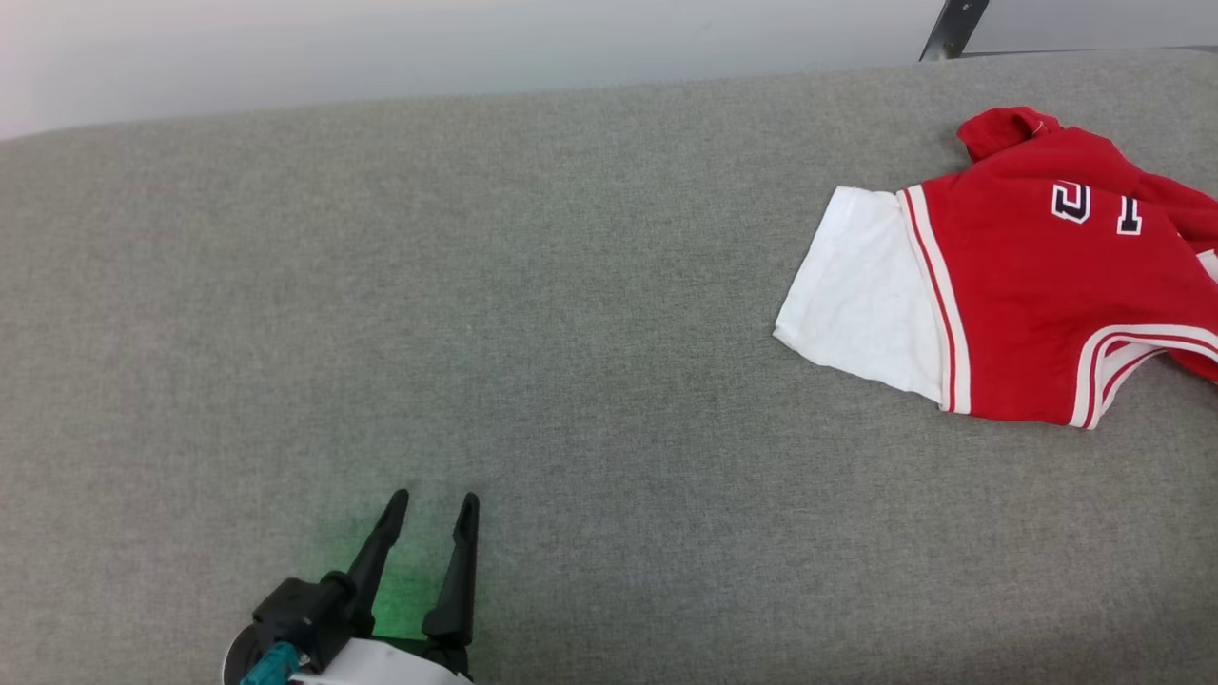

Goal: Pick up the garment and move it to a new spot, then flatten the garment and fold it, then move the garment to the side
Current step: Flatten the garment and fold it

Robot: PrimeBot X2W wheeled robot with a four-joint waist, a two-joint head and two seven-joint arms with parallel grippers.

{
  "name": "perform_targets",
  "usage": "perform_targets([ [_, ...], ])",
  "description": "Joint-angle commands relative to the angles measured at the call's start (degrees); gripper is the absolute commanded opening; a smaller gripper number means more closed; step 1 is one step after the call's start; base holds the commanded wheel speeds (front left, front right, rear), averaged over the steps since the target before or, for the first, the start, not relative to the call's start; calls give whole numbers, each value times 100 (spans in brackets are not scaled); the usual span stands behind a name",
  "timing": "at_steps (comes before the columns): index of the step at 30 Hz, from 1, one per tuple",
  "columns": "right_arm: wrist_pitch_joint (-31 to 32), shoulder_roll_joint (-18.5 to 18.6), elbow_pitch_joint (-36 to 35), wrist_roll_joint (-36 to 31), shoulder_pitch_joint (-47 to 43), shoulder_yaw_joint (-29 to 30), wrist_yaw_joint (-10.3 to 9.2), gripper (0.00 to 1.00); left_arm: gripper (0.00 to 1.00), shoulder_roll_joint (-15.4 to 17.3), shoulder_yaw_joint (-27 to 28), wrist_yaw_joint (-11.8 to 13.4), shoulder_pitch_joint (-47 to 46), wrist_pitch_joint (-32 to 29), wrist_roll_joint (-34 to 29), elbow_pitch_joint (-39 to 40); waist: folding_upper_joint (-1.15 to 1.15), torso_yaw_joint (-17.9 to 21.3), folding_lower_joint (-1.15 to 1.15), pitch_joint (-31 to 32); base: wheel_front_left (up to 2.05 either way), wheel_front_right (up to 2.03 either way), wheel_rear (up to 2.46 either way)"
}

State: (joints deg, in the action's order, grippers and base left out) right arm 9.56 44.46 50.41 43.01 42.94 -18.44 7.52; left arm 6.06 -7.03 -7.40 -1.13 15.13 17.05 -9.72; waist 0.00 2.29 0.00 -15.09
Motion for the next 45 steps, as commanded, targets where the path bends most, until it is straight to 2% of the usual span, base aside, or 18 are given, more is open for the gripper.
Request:
perform_targets([
  [1,143,73,-102,-37,51,-30,-6,100,100,26,-4,-11,-9,2,15,14,0,4,0,-18,0,0,0],
  [7,948,412,-517,-236,210,-12,-6,100,100,62,-57,-11,-81,2,45,14,0,-62,0,-75,0,0,0],
  [16,2164,612,-1028,-362,458,-135,-7,100,100,108,-59,-11,-179,2,73,51,0,-155,0,-304,0,0,0],
  [20,2240,657,-1049,-503,640,-104,-7,100,100,117,-107,-11,-256,2,71,60,0,-226,0,-447,0,0,0],
  [26,2085,523,-826,-690,784,-4,-7,100,100,121,-97,-11,-350,2,59,69,0,-300,0,-638,0,0,0],
  [35,1992,313,-472,-581,716,-4,-7,100,100,157,-52,-11,-402,2,39,74,0,-271,0,-774,0,0,0],
  [36,2030,309,-455,-583,713,-30,-7,91,100,158,-52,-11,-411,2,34,66,0,-265,0,-774,0,0,0],
  [37,2051,309,-445,-570,722,-47,-7,73,100,157,-52,-11,-423,2,30,64,0,-260,0,-777,0,0,0],
  [38,2066,310,-430,-540,742,-44,-7,65,100,156,-50,-11,-433,2,30,68,0,-256,0,-785,0,0,0],
  [39,2105,300,-420,-525,756,-58,-7,50,100,156,-46,-11,-440,2,32,80,0,-252,0,-797,0,0,0],
  [41,2121,283,-424,-516,789,-82,-7,51,100,159,-40,-11,-451,2,37,110,0,-248,0,-836,0,0,0],
  [42,2128,254,-433,-495,807,-106,-7,46,100,163,-49,-11,-462,2,47,138,0,-254,0,-886,0,0,0],
  [45,2077,223,-418,-477,837,-95,-7,44,100,188,-48,-11,-466,0,66,184,0,-262,0,-968,0,0,0],
])
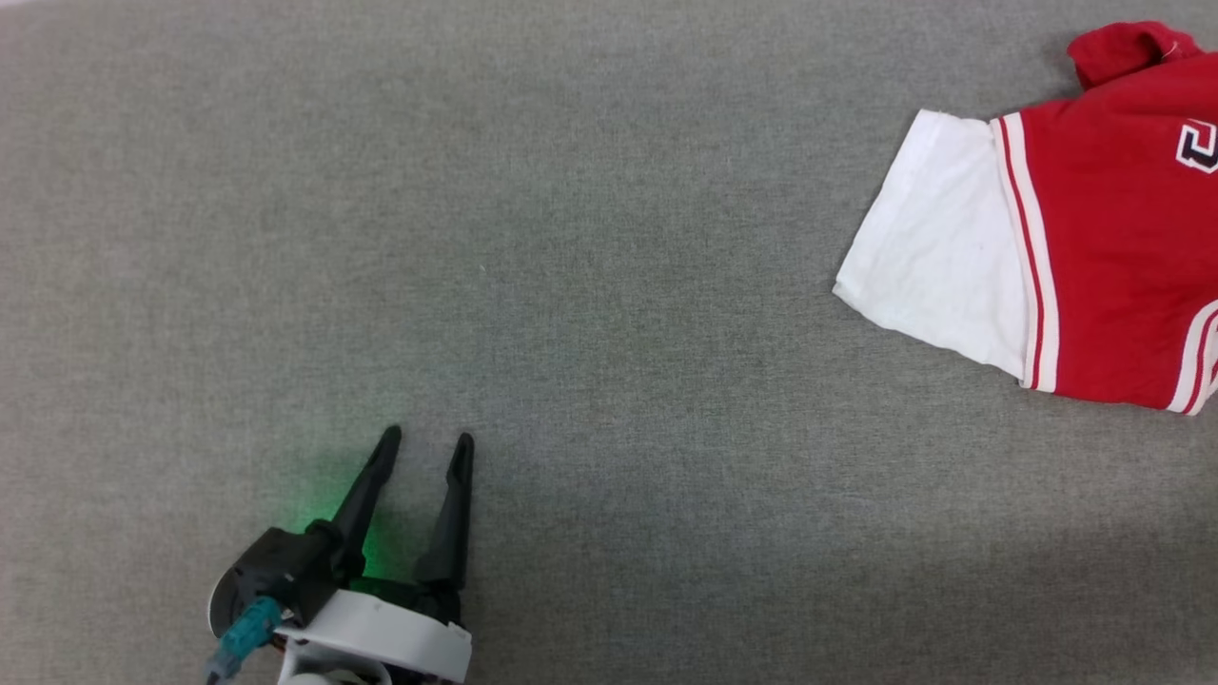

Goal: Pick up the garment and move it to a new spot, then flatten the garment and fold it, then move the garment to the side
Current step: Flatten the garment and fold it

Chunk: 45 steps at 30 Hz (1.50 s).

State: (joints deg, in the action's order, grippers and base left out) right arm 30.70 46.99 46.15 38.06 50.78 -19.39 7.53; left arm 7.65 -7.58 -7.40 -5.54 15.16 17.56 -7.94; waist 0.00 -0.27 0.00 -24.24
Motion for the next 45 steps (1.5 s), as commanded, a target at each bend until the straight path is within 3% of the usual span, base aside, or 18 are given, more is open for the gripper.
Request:
perform_targets([
  [1,-51,-47,20,14,69,3,-8,41,100,35,15,-11,-19,-2,23,20,0,-11,0,-72,0,0,0],
  [2,-86,-59,25,33,84,25,-8,34,100,39,20,-11,-11,-3,29,33,0,-17,0,-88,0,0,0],
  [3,-97,-72,45,65,95,45,-8,0,100,44,31,-11,-2,-3,38,37,0,-23,0,-101,0,0,0],
  [18,-514,-96,94,165,245,287,-8,0,100,-2,32,1,111,-2,67,-41,0,69,0,117,0,0,0],
  [24,-973,-344,415,613,580,1201,-8,0,100,27,-24,0,143,-1,67,-67,0,145,0,186,0,0,0],
  [31,-949,-1254,951,1958,605,2544,-7,0,100,38,-50,1,214,-1,95,-101,0,143,0,302,0,0,0],
  [35,-1461,-1268,1182,1765,246,2672,-7,0,100,36,-39,1,231,-1,89,-93,0,159,0,349,0,0,0],
  [40,-2289,-1141,1965,1350,255,2918,-7,0,100,63,-56,0,211,-1,69,-53,0,143,0,329,0,0,0],
  [45,-2644,-1317,2356,1063,475,2877,-7,0,100,88,-43,1,194,-1,59,-28,0,142,0,286,0,0,0],
])
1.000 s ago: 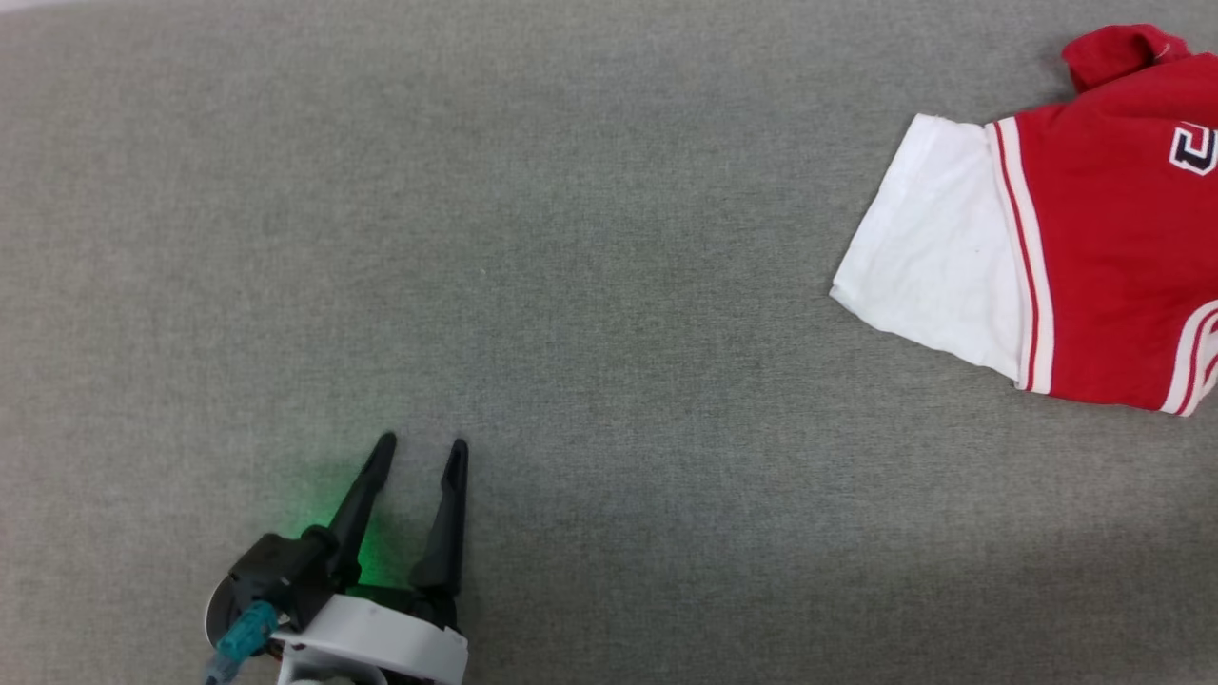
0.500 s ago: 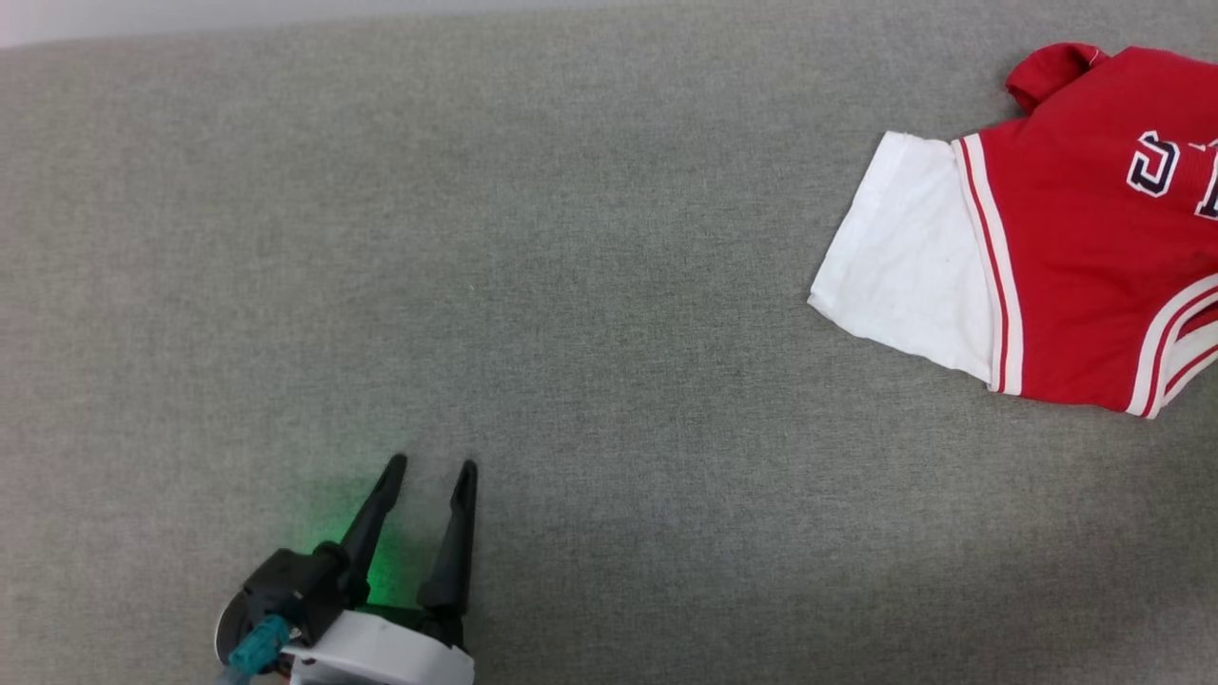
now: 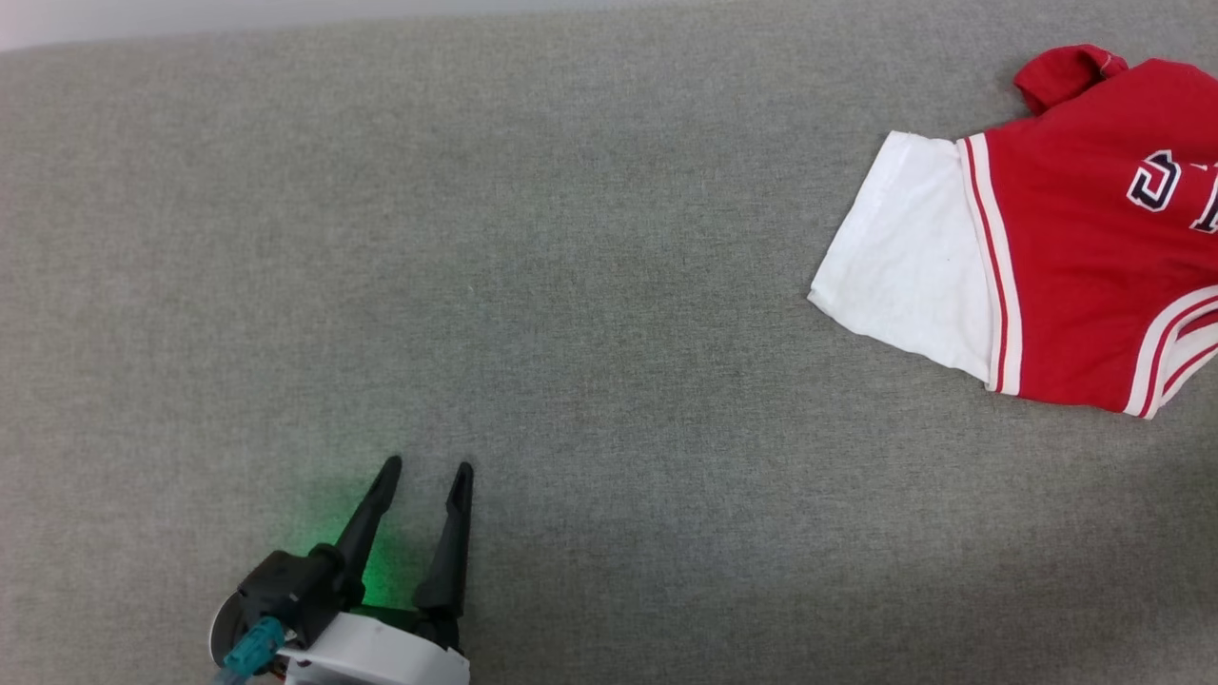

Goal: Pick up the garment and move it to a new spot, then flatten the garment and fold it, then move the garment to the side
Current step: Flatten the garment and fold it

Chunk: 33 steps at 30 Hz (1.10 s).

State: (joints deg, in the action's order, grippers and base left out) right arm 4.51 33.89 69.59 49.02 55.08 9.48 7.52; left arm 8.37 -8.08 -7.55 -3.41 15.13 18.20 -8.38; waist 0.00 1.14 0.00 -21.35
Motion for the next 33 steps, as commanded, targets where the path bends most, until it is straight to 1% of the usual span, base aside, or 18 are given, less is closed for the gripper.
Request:
perform_targets([
  [1,-89,-25,47,-79,74,-20,-6,5,100,20,9,16,-17,2,-8,15,0,2,0,-3,0,0,0],
  [2,-158,-33,77,-143,112,-41,-6,34,100,22,9,16,-16,2,-11,17,0,2,0,-6,0,0,0],
  [3,-242,-35,93,-226,144,-79,-6,86,100,22,12,16,-17,2,-17,21,0,1,0,-6,0,0,0],
  [4,-307,-31,107,-280,178,-121,-6,100,100,17,10,15,-23,2,-28,32,0,-5,0,0,0,0,0],
  [8,-441,-35,-167,-631,160,-484,-6,100,100,19,26,15,-28,2,-50,105,0,21,0,96,0,0,0],
  [10,-464,37,-364,-738,42,-635,-7,100,100,47,24,15,-41,2,-29,172,0,52,0,171,0,0,0],
  [13,-517,1,-834,-893,-141,-972,-6,100,100,156,4,15,-107,2,4,299,0,128,0,335,0,0,0],
  [16,-629,8,-1478,-959,-434,-1347,-6,100,100,411,-192,15,-277,-68,4,421,0,202,0,512,0,0,0],
  [19,-862,-35,-2191,-943,-897,-1696,-6,100,100,730,-473,16,-648,-320,115,546,0,258,0,702,0,0,0],
  [21,-1024,-80,-2665,-942,-1235,-1888,-6,100,100,976,-674,15,-978,-546,199,625,0,315,0,810,0,0,0],
  [24,-1280,-188,-3312,-1068,-1769,-2134,-7,100,100,1258,-1038,15,-1567,-1000,504,683,0,430,0,958,0,0,0],
  [26,-1417,-349,-3714,-1158,-2128,-2239,-7,100,100,1473,-1322,15,-2018,-1399,671,646,0,525,0,1025,0,0,0],
  [29,-1491,-615,-4290,-1295,-2661,-2304,-7,100,100,1673,-1759,15,-2751,-2085,936,422,0,691,0,1068,0,0,0],
  [30,-1488,-703,-4504,-1371,-2835,-2319,-7,100,100,1680,-1889,15,-3037,-2300,1065,333,0,755,0,1063,0,0,0],
  [33,-1423,-999,-5076,-1576,-3318,-2285,-6,100,100,1566,-2219,13,-3749,-2953,1567,-98,0,967,0,1018,0,0,0],
])
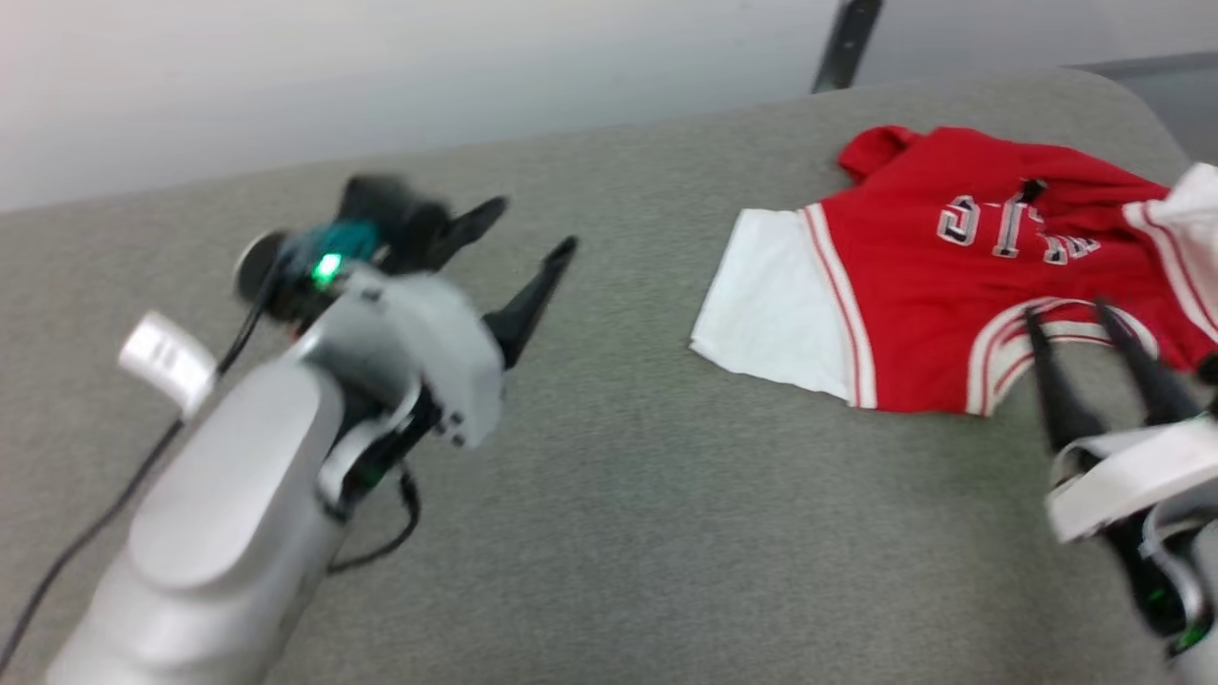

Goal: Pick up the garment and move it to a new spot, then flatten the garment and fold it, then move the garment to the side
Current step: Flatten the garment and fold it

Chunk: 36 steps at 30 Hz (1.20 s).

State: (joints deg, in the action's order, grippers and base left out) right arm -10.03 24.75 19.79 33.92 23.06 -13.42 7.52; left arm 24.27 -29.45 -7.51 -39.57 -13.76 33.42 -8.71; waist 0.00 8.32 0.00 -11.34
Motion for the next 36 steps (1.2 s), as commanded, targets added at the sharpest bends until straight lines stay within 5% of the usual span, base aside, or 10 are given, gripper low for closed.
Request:
perform_targets([
  [1,59,-179,-277,-130,-269,27,-6,100,100,-36,-169,11,-377,-210,146,-228,0,328,0,-4,0,0,0],
  [9,475,-901,-1451,-644,-1173,90,-6,100,100,-697,-756,11,-1787,-1332,1025,-2420,0,1197,0,-383,0,0,0],
  [18,536,-1286,-1852,-733,-1296,33,-6,100,100,-1018,-1038,19,-2399,-2557,1275,-4460,0,1921,0,-755,0,0,0],
  [33,568,-1402,-2046,-728,-1167,-56,-6,100,100,-1251,-1302,14,-2541,-2866,1551,-5142,0,2016,0,-922,0,0,0],
  [34,562,-1402,-2046,-721,-1173,-44,-6,100,52,-1285,-1319,14,-2521,-2912,1614,-5135,0,2004,0,-932,0,0,0],
  [35,559,-1396,-2039,-721,-1171,-21,-7,100,20,-1303,-1330,11,-2513,-2943,1670,-5118,0,1983,0,-933,0,0,0],
  [36,559,-1388,-2030,-723,-1163,10,-7,100,0,-1319,-1345,10,-2520,-2949,1707,-5104,0,1952,0,-929,0,0,0],
])
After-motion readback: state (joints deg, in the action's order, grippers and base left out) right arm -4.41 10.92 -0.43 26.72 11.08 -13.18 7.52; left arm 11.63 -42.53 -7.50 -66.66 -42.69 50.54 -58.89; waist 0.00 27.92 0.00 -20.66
